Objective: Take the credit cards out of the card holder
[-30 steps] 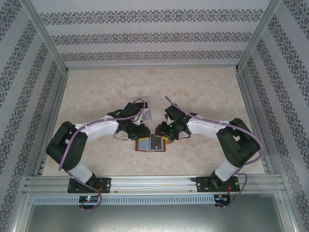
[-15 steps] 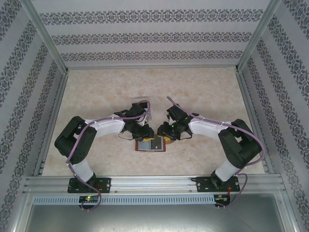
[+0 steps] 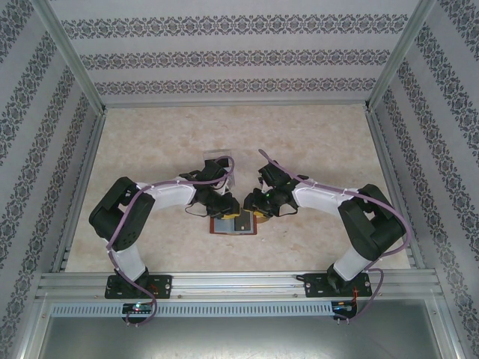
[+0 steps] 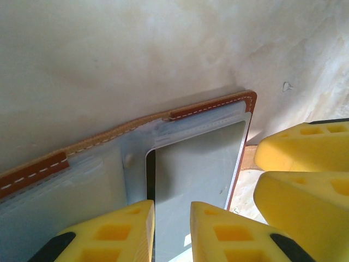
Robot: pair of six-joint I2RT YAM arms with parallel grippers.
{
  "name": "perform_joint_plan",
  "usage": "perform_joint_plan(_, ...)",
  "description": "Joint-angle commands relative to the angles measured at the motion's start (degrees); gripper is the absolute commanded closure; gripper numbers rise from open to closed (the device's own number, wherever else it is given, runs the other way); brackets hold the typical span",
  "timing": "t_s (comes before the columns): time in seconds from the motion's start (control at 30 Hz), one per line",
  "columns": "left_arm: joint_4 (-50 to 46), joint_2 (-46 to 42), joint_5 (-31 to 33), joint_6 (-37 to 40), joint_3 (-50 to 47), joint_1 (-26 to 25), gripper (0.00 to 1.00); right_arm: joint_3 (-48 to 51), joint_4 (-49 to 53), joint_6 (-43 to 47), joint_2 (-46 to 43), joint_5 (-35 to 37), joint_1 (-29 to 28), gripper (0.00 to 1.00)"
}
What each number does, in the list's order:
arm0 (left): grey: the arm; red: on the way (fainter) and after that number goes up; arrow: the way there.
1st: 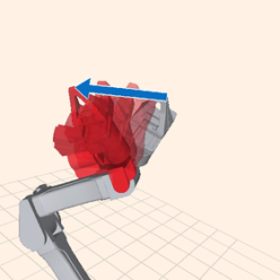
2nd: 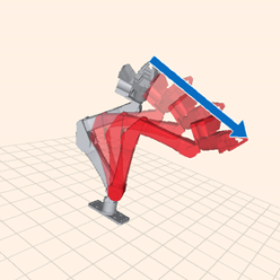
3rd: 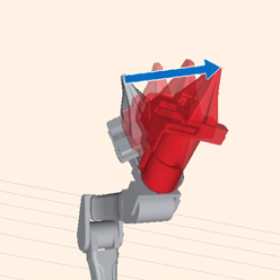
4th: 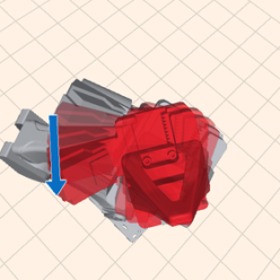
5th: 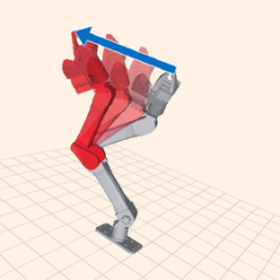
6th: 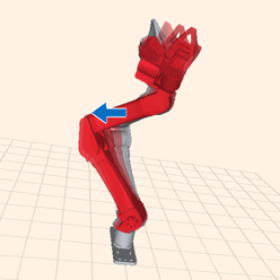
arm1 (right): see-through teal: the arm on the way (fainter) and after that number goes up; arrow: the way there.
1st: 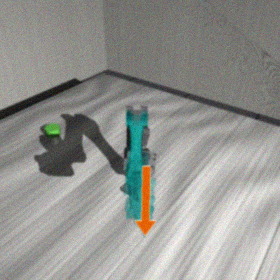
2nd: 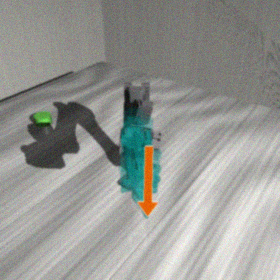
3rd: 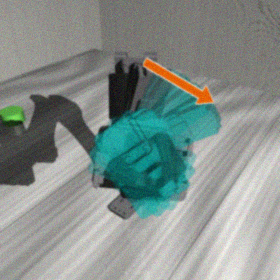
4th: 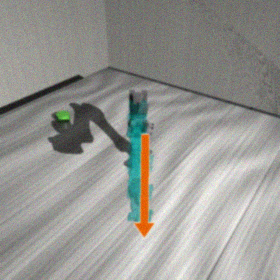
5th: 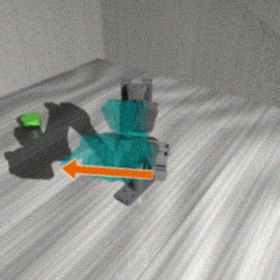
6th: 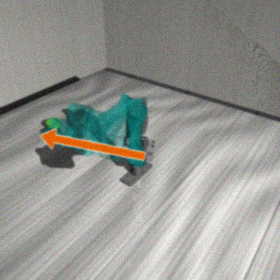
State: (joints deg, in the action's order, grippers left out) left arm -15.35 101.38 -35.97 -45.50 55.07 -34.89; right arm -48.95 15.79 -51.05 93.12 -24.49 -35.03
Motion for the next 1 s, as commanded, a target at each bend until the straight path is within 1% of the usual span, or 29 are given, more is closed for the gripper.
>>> perform_joint_plan(0.0,-0.2,0.6,0.4,0.6,0.8,-0.6,0.76,0.1,-0.7,0.1,-0.2,-0.4,-0.3,0.59)
perform_joint_plan(0.1,-1.3,0.5,1.0,1.2,1.1,-0.6,0.76,0.1,-0.8,0.0,-0.4,-0.5,-0.4,0.6)
perform_joint_plan(0.23,-4.5,0.3,3.6,2.9,1.8,-0.7,0.76,0.0,-0.9,-0.1,-0.6,-0.5,-0.5,0.6)
perform_joint_plan(0.37,-7.4,0.1,5.1,4.4,2.8,-0.8,0.76,-1.1,2.0,1.0,-1.1,2.3,-1.1,0.6)
perform_joint_plan(0.57,-10.6,-1.1,6.9,5.8,4.0,-1.1,0.76,-1.2,0.6,0.4,-1.4,0.6,-1.4,0.6)
perform_joint_plan(0.83,-10.8,-3.0,7.2,5.5,4.3,-1.1,0.76,-1.6,-1.8,-0.5,-0.3,-1.1,-2.1,0.61)
perform_joint_plan(0.97,-6.5,-3.7,4.4,3.7,3.3,-1.1,0.72,-2.1,-2.6,-0.5,1.0,-1.9,-2.5,0.61)
